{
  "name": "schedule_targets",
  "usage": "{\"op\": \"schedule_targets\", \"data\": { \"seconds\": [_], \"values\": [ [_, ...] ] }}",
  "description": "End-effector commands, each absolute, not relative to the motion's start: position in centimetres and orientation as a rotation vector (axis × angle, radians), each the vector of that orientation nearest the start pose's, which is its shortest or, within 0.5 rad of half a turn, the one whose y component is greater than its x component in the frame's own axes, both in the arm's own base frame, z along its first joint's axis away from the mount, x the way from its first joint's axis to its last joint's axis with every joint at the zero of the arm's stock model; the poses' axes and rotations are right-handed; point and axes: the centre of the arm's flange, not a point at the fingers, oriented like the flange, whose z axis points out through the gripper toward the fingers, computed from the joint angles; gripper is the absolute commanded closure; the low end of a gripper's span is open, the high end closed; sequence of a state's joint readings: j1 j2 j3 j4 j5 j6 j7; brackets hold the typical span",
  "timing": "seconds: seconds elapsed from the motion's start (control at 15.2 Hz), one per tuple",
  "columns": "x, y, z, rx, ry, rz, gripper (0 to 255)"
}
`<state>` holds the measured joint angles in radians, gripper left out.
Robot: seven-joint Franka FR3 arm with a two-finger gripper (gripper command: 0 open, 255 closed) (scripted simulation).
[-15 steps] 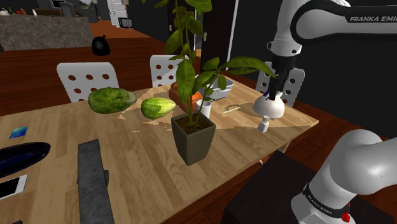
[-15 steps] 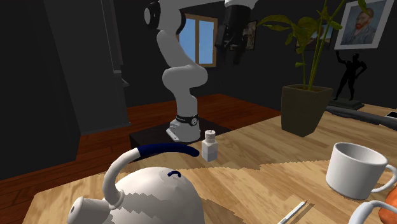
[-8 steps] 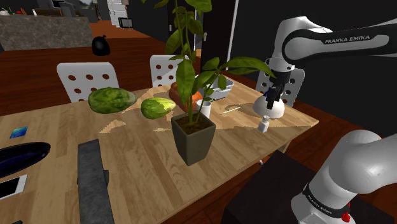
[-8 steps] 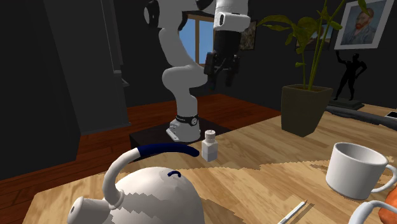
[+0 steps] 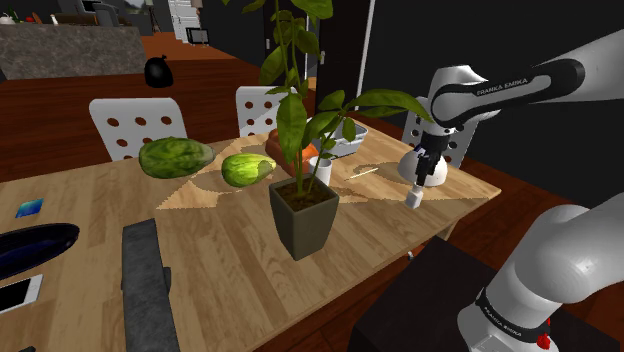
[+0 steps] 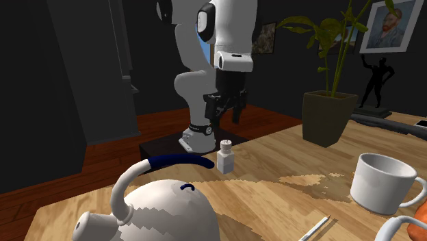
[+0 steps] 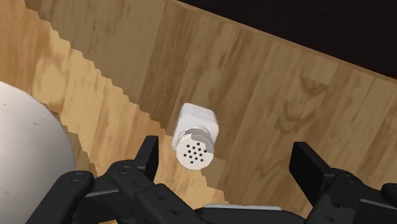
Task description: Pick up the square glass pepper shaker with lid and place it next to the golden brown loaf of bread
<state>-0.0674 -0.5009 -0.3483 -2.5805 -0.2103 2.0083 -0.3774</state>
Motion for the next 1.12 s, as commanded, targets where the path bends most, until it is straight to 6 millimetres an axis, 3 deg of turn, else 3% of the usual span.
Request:
{"op": "schedule_targets", "data": {
  "seconds": [0.0, 0.59, 1.06],
  "values": [
    [34.7, -17.8, 38.7, -3.108, -0.169, 0.14, 0],
    [34.5, -18.2, 34.1, -3.104, -0.169, 0.141, 0],
    [34.5, -18.2, 34.1, -3.104, -0.169, 0.141, 0]
  ]
}}
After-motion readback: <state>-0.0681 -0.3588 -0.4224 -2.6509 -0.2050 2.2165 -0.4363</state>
